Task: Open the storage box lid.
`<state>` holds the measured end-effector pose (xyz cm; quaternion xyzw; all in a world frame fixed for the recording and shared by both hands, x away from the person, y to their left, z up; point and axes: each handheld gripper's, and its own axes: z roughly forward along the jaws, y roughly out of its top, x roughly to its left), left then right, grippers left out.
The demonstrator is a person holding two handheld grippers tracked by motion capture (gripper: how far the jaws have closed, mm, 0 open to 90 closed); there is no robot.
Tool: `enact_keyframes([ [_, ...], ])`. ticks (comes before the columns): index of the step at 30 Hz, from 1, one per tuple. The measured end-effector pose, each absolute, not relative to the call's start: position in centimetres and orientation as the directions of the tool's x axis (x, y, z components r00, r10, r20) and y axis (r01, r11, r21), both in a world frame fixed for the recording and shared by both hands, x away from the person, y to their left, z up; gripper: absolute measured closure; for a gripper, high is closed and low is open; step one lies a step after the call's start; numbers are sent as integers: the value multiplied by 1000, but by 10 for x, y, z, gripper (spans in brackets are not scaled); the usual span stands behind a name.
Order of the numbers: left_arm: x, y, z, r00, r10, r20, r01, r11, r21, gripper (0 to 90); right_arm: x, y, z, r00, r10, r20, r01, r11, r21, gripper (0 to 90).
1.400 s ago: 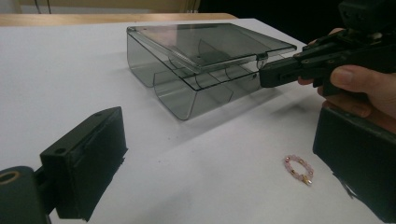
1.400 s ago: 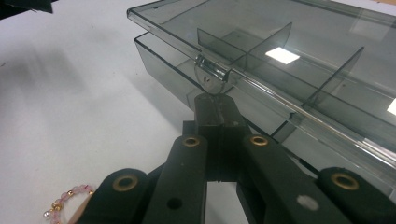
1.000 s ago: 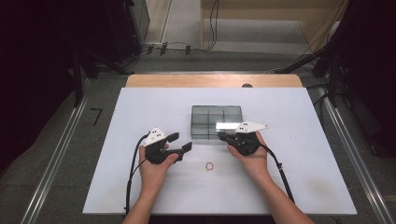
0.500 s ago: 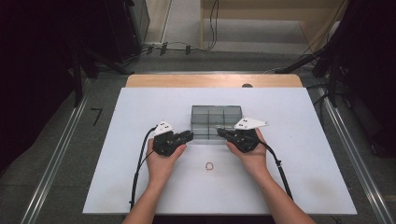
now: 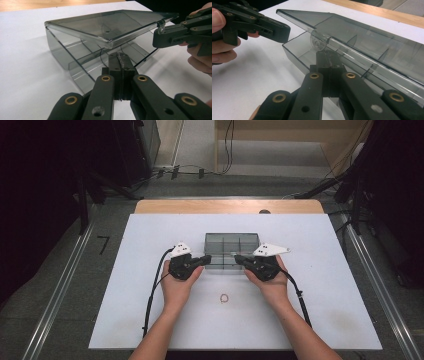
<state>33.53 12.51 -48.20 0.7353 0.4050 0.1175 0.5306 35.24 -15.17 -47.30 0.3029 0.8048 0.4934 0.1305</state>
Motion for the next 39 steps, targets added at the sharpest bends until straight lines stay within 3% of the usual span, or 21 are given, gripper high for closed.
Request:
enact_keyframes([
  [21,347,130,-467,649,696,-307,470,-49,881,900,358,-175,-460,-775,628,74,358,339,870,885],
  [39,357,132,-452,662,694,-284,429,-40,903,900,370,-194,-447,-742,665,79,362,299,883,885],
])
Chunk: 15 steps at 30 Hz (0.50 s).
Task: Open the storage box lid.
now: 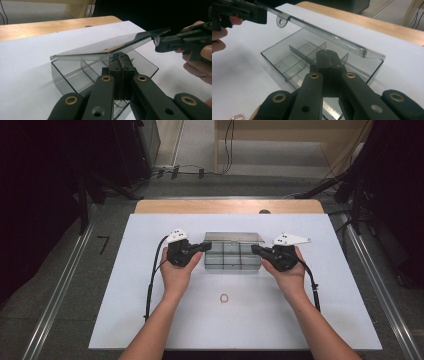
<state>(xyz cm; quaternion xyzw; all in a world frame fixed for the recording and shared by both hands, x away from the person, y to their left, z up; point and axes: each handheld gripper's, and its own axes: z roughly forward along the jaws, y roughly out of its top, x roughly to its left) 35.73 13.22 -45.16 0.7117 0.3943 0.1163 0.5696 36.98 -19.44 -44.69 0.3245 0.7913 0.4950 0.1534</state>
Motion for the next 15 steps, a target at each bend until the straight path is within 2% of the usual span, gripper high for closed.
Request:
enact_keyframes([
  [8,364,132,-447,672,689,-272,404,-33,914,900,375,-195,-435,-740,670,59,342,299,891,885],
  [15,360,136,-450,718,638,-280,389,-34,921,896,382,-196,-436,-733,676,70,352,290,890,885],
])
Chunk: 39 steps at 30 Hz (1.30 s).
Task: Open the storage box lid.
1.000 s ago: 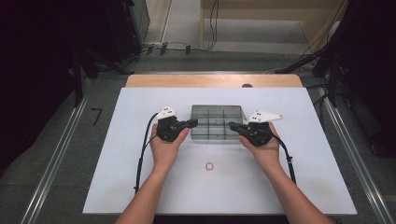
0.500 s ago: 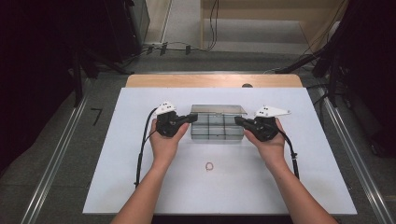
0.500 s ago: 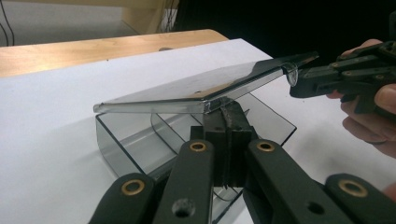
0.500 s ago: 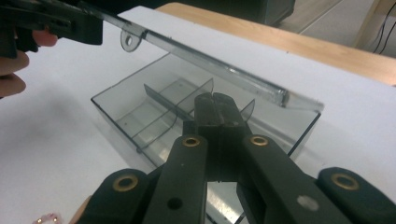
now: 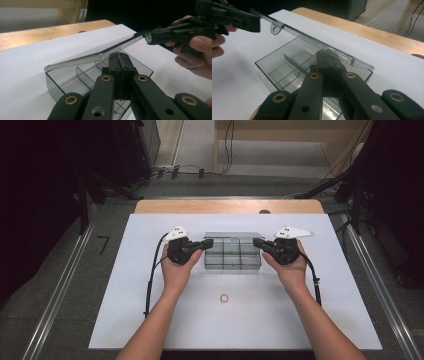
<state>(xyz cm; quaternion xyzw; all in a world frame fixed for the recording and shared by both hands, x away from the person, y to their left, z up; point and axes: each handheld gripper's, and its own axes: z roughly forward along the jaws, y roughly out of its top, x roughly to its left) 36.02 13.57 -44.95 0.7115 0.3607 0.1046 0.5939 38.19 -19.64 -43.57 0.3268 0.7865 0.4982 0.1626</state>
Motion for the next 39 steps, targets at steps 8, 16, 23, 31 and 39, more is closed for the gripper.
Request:
enact_keyframes([
  [8,360,139,-449,691,675,-258,379,-35,925,458,392,-198,-434,-723,684,99,365,256,895,884],
  [16,377,135,-460,626,735,-260,398,-14,917,64,397,-195,-426,-726,683,81,359,275,892,885],
  [23,396,131,-464,622,727,-289,438,-17,899,11,402,-196,-423,-723,686,88,359,264,895,885],
  [31,421,130,-465,594,749,-295,465,-20,885,182,410,-194,-416,-718,691,86,351,252,902,885],
  [39,432,130,-464,619,726,-300,456,-21,890,390,418,-194,-417,-712,697,85,358,257,898,884],
])
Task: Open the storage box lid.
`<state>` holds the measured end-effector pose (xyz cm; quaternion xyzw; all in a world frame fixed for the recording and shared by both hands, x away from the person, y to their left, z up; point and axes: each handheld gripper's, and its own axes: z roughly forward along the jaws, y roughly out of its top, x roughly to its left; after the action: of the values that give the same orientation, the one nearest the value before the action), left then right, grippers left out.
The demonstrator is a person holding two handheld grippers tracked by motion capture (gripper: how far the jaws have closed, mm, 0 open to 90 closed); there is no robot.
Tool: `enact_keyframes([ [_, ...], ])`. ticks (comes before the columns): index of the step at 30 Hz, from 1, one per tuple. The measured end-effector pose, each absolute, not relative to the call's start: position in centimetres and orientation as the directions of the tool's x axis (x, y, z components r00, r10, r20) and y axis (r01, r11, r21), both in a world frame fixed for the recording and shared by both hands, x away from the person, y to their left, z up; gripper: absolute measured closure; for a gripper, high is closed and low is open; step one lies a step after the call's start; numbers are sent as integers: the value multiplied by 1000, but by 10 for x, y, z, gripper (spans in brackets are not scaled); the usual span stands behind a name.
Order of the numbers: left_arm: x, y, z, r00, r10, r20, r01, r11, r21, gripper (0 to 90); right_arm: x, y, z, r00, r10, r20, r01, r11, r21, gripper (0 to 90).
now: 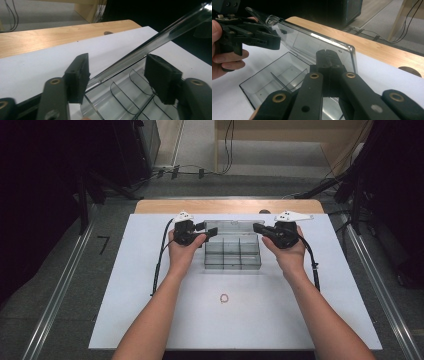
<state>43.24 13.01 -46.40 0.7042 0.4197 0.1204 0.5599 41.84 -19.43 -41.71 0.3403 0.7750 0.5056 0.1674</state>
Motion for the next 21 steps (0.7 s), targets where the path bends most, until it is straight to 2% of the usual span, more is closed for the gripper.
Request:
enact_keyframes([
  [4,435,133,-464,623,715,-317,454,-1,891,453,418,-199,-420,-724,684,89,354,258,899,884],
  [9,438,139,-462,618,712,-333,454,23,891,489,417,-213,-428,-749,653,110,348,246,905,878],
  [15,441,141,-461,620,703,-349,455,40,890,515,420,-232,-433,-743,653,146,349,192,917,722],
  [21,445,140,-462,616,701,-360,462,49,886,546,428,-229,-433,-718,682,140,339,167,926,408],
])
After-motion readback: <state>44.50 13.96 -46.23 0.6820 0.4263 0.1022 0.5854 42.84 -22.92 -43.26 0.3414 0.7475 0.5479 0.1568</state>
